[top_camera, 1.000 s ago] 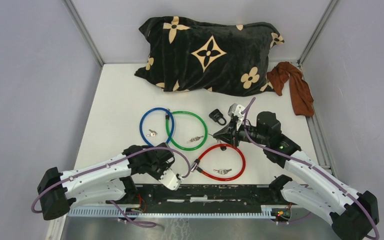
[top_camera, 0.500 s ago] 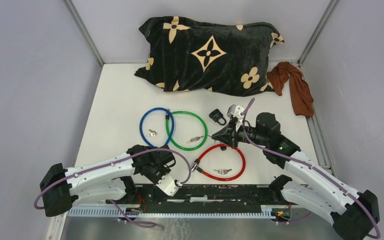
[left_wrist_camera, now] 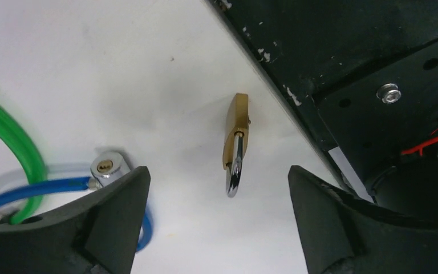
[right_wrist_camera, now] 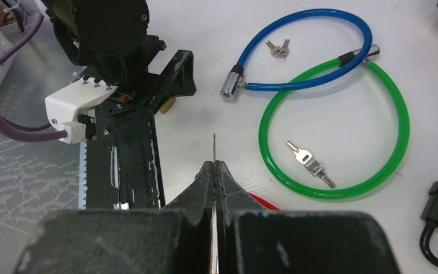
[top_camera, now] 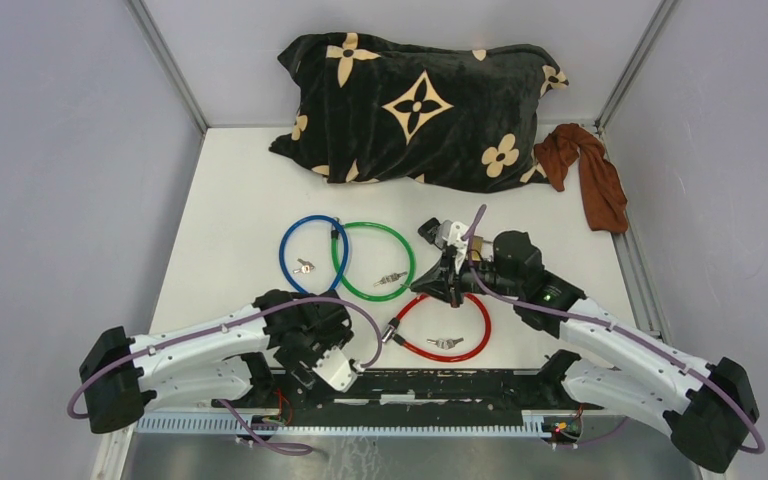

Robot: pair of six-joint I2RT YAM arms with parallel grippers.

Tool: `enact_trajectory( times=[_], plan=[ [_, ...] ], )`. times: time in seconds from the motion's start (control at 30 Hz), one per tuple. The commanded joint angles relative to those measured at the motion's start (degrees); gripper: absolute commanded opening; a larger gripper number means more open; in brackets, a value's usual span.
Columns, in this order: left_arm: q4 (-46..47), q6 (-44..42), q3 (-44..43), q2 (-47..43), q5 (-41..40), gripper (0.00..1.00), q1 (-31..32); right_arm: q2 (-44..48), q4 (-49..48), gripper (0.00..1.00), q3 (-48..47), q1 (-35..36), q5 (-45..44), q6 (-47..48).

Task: Lock with the key
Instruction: Place the lock at the center of the board, then place the key at the center of the board, then reset both arms

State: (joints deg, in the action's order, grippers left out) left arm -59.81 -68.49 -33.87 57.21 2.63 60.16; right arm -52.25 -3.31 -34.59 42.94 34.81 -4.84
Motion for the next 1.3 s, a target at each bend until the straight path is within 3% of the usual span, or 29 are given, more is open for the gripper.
enact_trajectory(
  times=[0.0, 0.1, 0.23, 0.3, 0.4, 0.57, 0.7, 0.73, 0.83, 0.9, 1.1, 1.27],
  plan=[
    [0.3, 0.8, -2.5, -2.1, -2.4, 0.99, 0.1, -3.7, -4.8, 0.0, -0.5, 3.9, -6.0, -2.0],
    [-3.1, 2.0, -8.6, -3.3, -0.4, 1.0, -0.4, -11.8, -11.7, 0.0, -0.3, 8.8, -9.5, -6.1],
    [-7.5, 3.7, -18.8, -5.3, 11.2, 1.0, -4.1, -24.5, -19.6, 0.0, -3.6, 14.4, -11.5, -11.6],
    [-6.5, 7.9, -23.5, -6.5, 17.9, 1.0, -7.9, -31.4, -22.4, 0.0, -6.2, 16.2, -11.3, -13.6],
    [1.6, 20.9, -26.3, -9.9, 23.9, 1.0, -14.2, -41.0, -24.4, 0.0, -11.6, 18.5, -8.6, -15.4],
    [17.6, 42.1, -22.9, -17.5, 20.6, 1.0, -23.5, -53.1, -23.1, 0.0, -20.1, 21.0, -4.6, -16.5],
    [29.4, 55.2, -18.4, -22.5, 11.3, 1.0, -29.2, -57.8, -19.9, 0.01, -24.8, 21.8, -3.0, -16.6],
    [30.9, 56.9, -17.5, -23.3, 9.1, 1.0, -30.0, -57.9, -17.8, 0.07, -25.3, 21.8, -3.7, -15.8],
    [33.6, 59.3, -14.8, -24.9, 2.0, 1.0, -31.3, -55.9, -12.6, 0.44, -26.3, 21.6, -6.2, -11.8],
    [35.0, 60.2, -13.3, -25.5, -1.9, 1.0, -31.8, -52.8, -9.1, 0.95, -27.0, 21.4, -8.1, -8.9],
    [39.9, 61.7, -8.5, -27.6, -11.1, 1.0, -33.4, -37.2, -2.1, 0.98, -24.0, 14.0, -12.2, -5.5],
    [43.3, 61.3, -2.5, -29.5, -15.8, 1.0, -35.4, -17.5, 5.4, 0.98, -14.6, 2.8, -29.2, -3.0]
  ],
)
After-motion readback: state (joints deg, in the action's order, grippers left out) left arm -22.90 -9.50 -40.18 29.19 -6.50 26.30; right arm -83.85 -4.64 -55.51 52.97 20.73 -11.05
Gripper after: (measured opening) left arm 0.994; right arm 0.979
